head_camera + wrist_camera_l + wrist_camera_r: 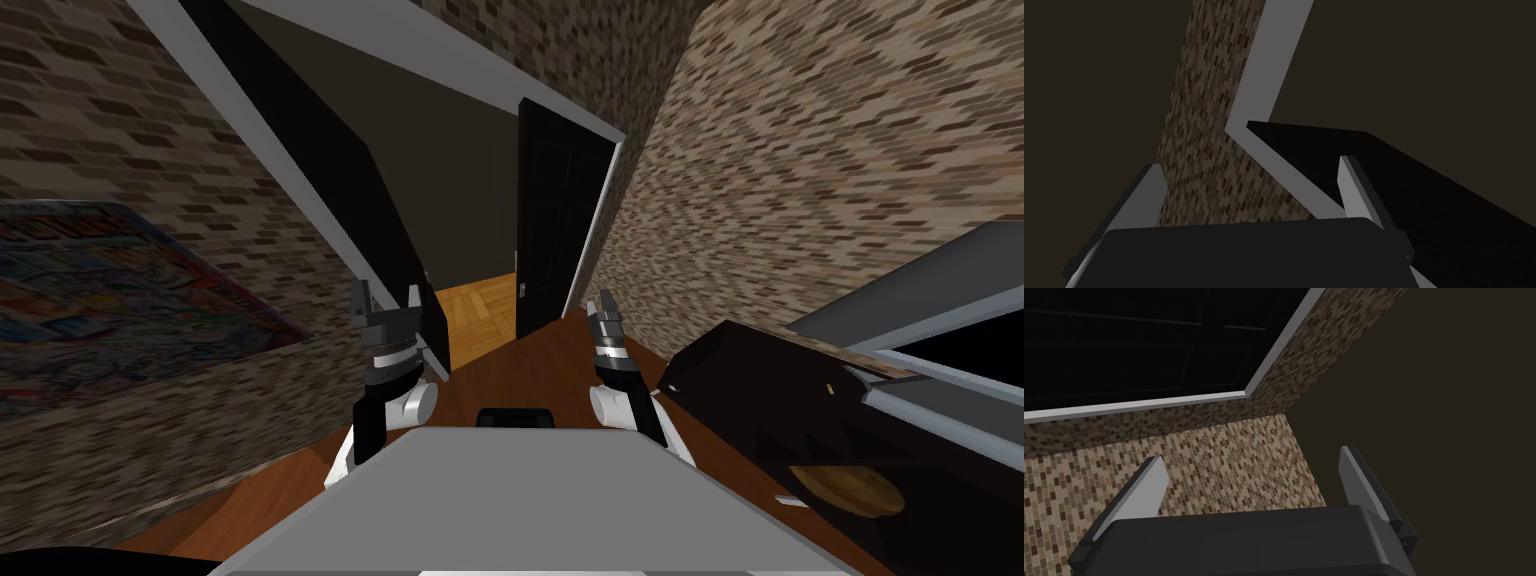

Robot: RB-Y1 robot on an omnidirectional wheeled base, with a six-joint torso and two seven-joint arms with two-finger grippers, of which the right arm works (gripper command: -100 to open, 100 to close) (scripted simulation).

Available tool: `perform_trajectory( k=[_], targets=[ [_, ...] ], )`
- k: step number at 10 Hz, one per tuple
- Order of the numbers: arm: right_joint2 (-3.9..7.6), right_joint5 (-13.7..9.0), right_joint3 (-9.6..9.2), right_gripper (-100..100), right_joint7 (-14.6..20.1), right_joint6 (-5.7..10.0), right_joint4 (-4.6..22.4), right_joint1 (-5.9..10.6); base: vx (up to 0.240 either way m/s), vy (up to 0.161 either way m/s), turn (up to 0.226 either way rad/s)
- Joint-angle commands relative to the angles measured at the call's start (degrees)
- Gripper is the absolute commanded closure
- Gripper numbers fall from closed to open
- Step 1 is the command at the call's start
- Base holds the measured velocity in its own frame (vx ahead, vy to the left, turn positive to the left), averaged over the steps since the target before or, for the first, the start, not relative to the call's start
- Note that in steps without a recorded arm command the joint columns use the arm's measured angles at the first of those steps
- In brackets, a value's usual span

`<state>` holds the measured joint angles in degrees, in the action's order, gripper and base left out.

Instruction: Push the door open

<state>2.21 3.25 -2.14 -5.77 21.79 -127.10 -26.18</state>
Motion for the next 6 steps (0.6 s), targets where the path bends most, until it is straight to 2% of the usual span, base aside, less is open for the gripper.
perform_trajectory(
  k=[1,6],
  targets=[
    [0.24,-0.1,-0.22,-100,0.3,0.68,2.6,1.03,0.061,-0.011,0.054],
    [0.75,-0.3,-0.80,-100,1.1,2.44,9.3,3.72,0.098,-0.030,0.040]
  ],
)
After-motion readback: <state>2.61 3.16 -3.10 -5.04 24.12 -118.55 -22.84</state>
